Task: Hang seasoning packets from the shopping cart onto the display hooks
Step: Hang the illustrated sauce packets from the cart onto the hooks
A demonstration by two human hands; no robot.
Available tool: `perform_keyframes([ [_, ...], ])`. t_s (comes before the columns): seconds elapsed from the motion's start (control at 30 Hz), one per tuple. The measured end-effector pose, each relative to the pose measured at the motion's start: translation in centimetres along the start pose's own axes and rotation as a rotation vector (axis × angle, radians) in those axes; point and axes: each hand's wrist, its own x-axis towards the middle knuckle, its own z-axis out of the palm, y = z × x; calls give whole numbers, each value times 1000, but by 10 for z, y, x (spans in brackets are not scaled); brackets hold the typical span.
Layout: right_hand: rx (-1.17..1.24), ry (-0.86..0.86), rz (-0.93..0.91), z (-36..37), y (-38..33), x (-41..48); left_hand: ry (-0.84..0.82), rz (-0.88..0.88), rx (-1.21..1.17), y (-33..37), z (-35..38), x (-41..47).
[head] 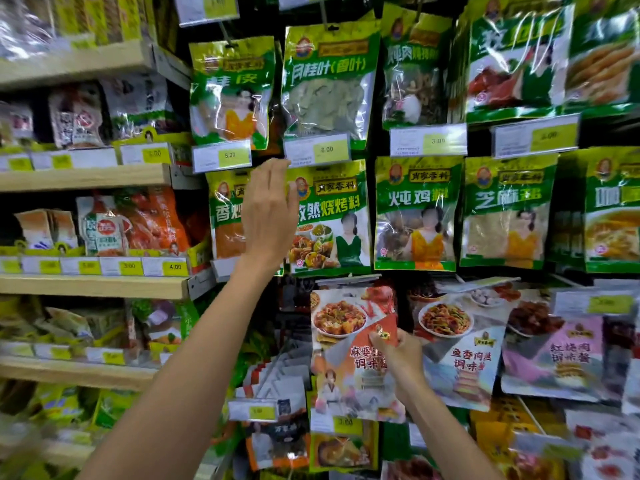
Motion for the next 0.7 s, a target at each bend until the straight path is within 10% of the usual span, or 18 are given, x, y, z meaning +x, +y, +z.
perform_keyframes([
  [0.7, -4, 94, 93, -4, 0, 16, -102, 354, 127, -3, 44, 55],
])
